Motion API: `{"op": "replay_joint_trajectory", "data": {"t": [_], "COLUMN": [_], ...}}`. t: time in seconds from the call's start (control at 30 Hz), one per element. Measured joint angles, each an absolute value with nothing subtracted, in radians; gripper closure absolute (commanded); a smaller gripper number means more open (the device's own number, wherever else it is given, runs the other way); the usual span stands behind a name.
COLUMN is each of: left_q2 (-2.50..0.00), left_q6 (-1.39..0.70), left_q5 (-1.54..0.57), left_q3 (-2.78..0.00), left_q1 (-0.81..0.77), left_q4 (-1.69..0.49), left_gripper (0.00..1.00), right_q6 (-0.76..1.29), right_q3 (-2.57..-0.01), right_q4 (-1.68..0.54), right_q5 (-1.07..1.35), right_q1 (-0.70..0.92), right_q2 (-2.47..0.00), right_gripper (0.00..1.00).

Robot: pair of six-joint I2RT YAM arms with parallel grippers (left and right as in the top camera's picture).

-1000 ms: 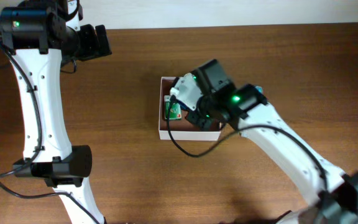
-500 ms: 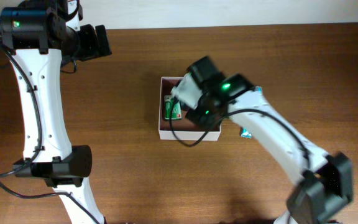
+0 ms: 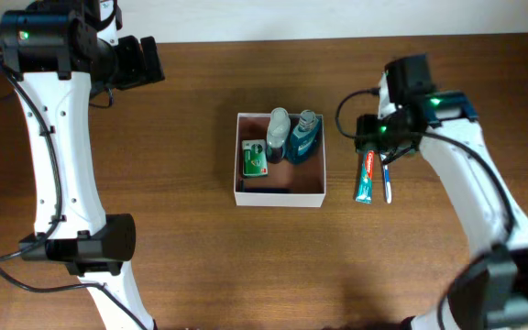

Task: Pack container
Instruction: 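Grasp the Colgate toothpaste tube with the right gripper, then place the toothpaste tube into the box and withdraw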

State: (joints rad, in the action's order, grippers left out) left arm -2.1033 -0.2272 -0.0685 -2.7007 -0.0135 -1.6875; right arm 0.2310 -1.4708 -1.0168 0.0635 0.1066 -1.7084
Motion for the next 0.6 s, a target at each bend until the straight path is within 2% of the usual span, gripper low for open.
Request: {"op": "replay_joint_trajectory", "data": {"t": [0.23,0.33,0.43,0.57,0.6], "left_q2": [-2.103,-2.103,-2.103,-2.103,-2.103], "left_q6": [-0.227,-0.227,-0.227,-0.227,-0.227], "left_q5": [-0.068,-0.068,-0.068,-0.068,-0.068], "left_q3": [-2.701,-2.701,-2.701,-2.701,-2.701], "left_q1": [-0.014,-0.014,-0.014,-0.014,-0.014], "left_q4": [-1.687,-1.687,-1.687,-1.687,-1.687], "left_gripper": [0.01,0.00,0.01,0.01,0.01], "right_q6": [0.327,0.340,0.344,0.345,0.344], "right_q3": [-1.379,-1.377,-1.377,-1.380,-1.380], "right_q4": [-0.930,-0.921,-0.903,-0.904,-0.903], "right_q5": [0.033,0.034,0.046,0.045,0.044], "right_q1": [0.029,0.022,0.027,0.038,0.041], "right_q2": [-1.932,-1.991,-2.035,-2.043,-2.043], "right_gripper": [0.39,0.51,0.54,0.54,0.57]}}
